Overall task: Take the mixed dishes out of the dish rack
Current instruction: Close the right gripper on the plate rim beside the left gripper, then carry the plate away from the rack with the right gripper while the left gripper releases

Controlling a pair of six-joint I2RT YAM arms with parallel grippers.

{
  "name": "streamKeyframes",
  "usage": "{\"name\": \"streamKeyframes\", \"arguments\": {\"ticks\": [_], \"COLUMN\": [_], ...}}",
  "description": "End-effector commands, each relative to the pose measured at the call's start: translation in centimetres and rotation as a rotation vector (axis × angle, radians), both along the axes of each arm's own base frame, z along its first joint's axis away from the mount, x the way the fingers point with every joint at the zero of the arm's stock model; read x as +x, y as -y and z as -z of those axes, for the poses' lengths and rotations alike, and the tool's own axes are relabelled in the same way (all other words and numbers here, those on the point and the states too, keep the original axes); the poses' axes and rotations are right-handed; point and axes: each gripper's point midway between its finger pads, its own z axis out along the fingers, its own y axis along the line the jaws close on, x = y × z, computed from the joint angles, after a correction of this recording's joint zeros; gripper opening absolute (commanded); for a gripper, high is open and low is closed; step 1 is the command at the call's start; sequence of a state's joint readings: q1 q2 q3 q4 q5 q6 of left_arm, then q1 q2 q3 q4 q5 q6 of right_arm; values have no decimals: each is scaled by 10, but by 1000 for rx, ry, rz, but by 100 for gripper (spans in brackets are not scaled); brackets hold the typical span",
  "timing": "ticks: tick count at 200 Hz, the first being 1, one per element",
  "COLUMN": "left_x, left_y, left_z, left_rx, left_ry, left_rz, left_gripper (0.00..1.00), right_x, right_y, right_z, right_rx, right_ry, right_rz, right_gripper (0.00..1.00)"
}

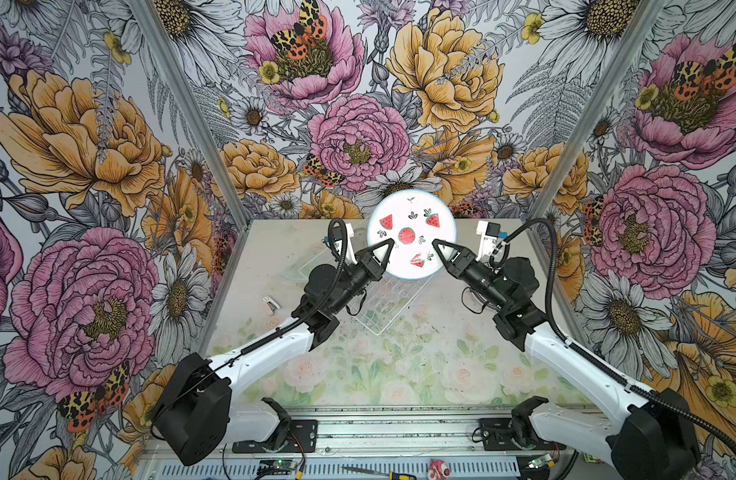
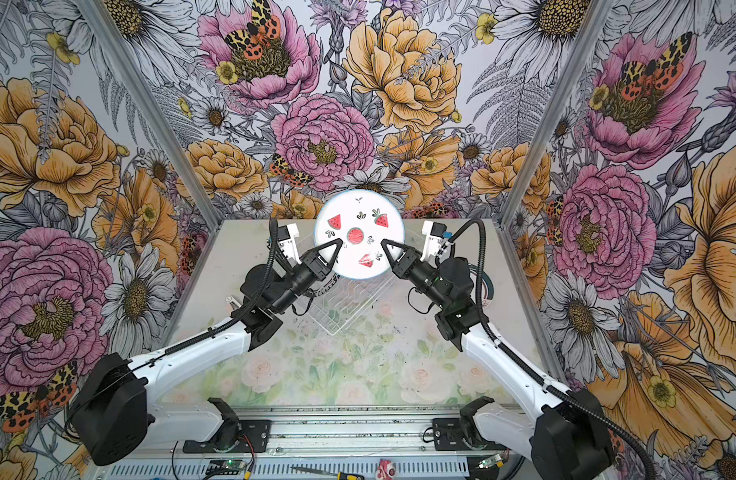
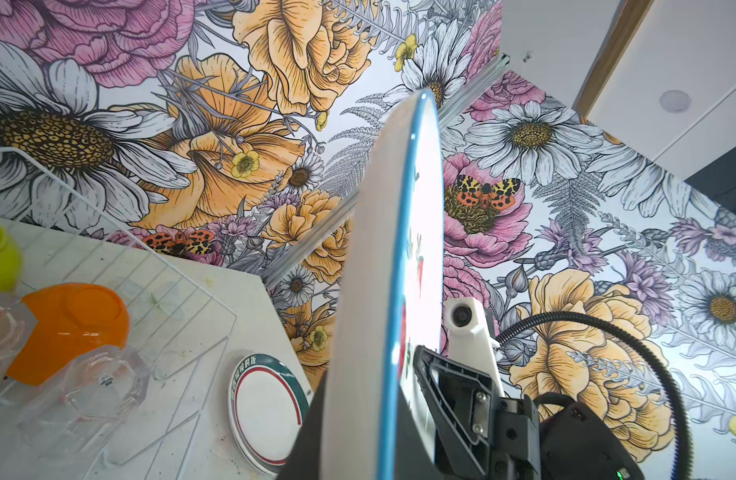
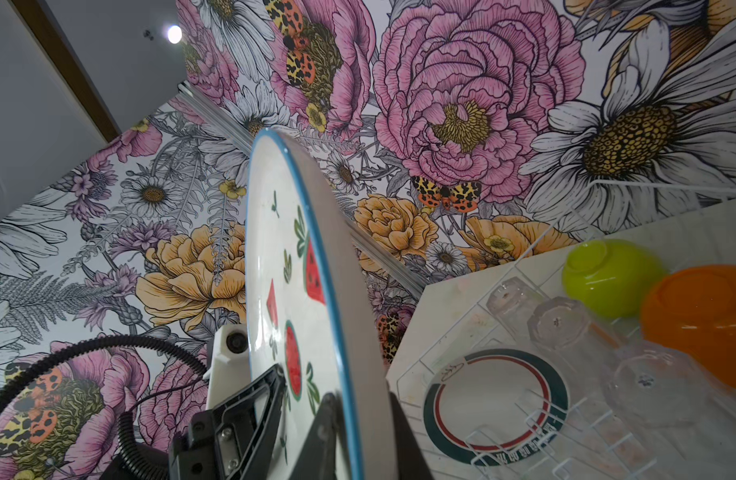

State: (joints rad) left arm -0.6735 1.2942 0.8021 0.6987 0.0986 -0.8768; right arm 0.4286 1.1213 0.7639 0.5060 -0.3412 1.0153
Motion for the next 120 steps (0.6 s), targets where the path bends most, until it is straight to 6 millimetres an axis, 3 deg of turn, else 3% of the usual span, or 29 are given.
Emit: {"name": "streamKeyframes", "arguments": {"ticks": [1, 11, 45, 53, 99, 107, 120], "left_x": [-14, -13, -10, -9, -8, -7, -6], "left_y": [0, 1, 4, 4, 1, 1, 0], "left_z": [-39, -36, -34, -33, -31, -30, -28], "left_rx": [-33, -31, -29, -31, -19, -14, -10], "left_ry": [169, 161, 154, 152, 152, 154, 147], "left_rz": [17, 22, 27, 25, 5, 2, -3], "left_gripper": [0, 0, 0, 10, 89, 98, 99], "right_x": [6, 7, 8, 8, 11, 11, 12], "right_y": [2, 2, 4, 6, 17, 17, 18], "right_z": [9, 11, 12, 11, 17, 17, 17], "right_rx": [-43, -40, -33, -31, -5, -2, -2], "right_ry": [0, -8, -12, -11, -51, -53, -52], "right_rz": [47, 46, 61, 69, 119, 117, 122], "right_gripper": [7, 2, 0, 0, 0, 0, 0]}}
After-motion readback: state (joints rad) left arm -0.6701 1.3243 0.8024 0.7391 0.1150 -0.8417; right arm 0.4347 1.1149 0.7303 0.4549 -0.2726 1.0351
